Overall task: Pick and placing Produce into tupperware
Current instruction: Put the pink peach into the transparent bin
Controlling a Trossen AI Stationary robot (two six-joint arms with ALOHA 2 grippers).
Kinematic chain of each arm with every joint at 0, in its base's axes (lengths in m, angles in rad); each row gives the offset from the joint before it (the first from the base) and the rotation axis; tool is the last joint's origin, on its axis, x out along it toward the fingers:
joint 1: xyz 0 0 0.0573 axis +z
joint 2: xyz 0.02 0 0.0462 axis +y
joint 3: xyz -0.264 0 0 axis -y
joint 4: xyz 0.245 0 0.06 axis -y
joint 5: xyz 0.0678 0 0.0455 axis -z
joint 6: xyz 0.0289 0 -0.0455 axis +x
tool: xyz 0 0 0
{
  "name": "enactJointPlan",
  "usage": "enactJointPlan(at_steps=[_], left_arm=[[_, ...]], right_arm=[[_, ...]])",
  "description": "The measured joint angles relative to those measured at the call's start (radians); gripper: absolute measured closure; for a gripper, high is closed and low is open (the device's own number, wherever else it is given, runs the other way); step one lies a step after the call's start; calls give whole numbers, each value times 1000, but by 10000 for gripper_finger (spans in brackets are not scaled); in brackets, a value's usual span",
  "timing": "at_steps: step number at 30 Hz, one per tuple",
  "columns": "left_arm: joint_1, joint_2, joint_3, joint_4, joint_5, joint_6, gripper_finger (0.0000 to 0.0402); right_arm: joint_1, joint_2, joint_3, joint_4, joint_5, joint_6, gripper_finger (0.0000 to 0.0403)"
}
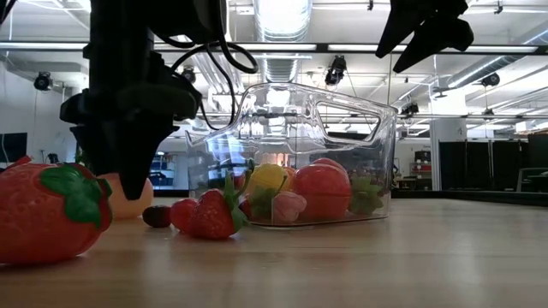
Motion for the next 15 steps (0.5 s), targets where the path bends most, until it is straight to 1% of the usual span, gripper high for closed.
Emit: enactJointPlan(at_steps=[5, 15], left_arm=[[0, 0, 0, 0, -34, 0, 131], [0, 0, 0, 2, -39, -4, 131]], right_arm=[[0, 0, 0, 0, 1, 0, 165], [0, 0, -1, 0, 1, 0, 165]])
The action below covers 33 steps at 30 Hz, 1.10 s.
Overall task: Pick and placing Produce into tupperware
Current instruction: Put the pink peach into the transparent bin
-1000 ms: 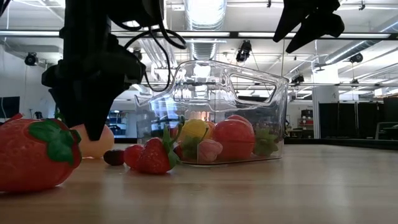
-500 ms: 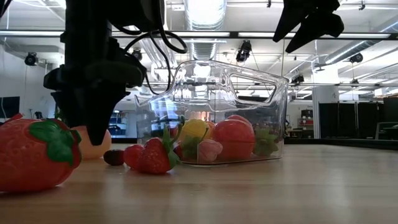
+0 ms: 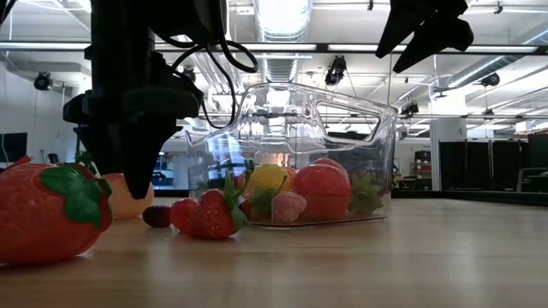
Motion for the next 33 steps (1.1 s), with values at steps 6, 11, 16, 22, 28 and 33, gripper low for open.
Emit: enactJointPlan(at_steps=[6, 11, 16, 22, 28, 33], left_arm=[[0, 0, 0, 5, 15, -3, 131], [0, 7, 0, 5, 15, -3, 131], [0, 50, 0, 7, 32, -2, 131], [0, 67, 2, 8, 60, -2, 132], [0, 64, 6, 8, 41, -1, 132], [0, 64, 6, 10, 40, -1, 132]], right_arm=[[0, 0, 0, 0, 0, 0, 165], [0, 0, 0, 0, 0, -1, 165], [0, 0, 0, 0, -1, -17, 165], [0, 0, -4, 0, -6, -24, 165], [0, 0, -14, 1, -22, -26, 165], [0, 0, -18, 1, -26, -23, 165]])
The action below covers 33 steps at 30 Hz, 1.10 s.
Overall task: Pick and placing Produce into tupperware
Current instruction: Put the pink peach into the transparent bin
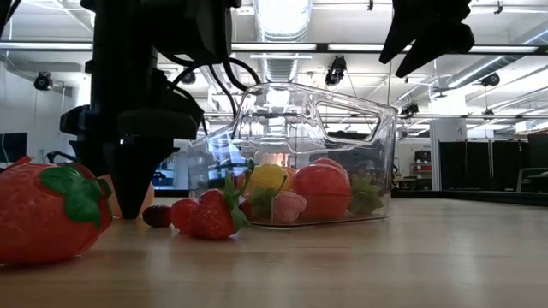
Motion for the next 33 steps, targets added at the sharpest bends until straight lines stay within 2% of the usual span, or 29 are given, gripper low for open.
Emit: enactJointPlan(at_steps=[9, 18, 24, 33], left_arm=[[0, 0, 0, 3, -1, 0, 134], [0, -2, 14, 5, -3, 10, 181], [0, -3, 25, 6, -3, 14, 185], [2, -106, 68, -25, -30, 52, 186]], right_arm=[[0, 0, 0, 5, 0, 0, 165], [0, 0, 0, 7, 0, 0, 165], [0, 0, 0, 8, 0, 0, 165], [0, 0, -1, 8, 0, 0, 165]])
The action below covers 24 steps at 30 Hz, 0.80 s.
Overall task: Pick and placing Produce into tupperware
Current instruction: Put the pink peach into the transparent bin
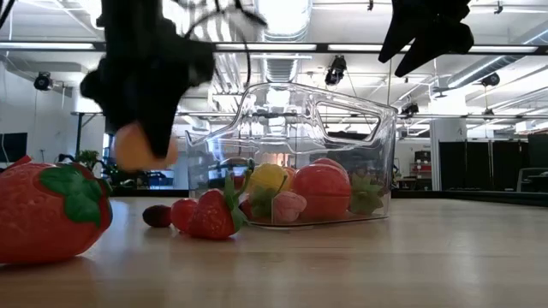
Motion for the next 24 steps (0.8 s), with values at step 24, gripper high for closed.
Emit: enactJointPlan(at_steps=[24], left_arm=[[156, -121, 35, 513, -272, 400, 152]], right_arm=[[1, 0, 39, 8, 6, 37, 165]])
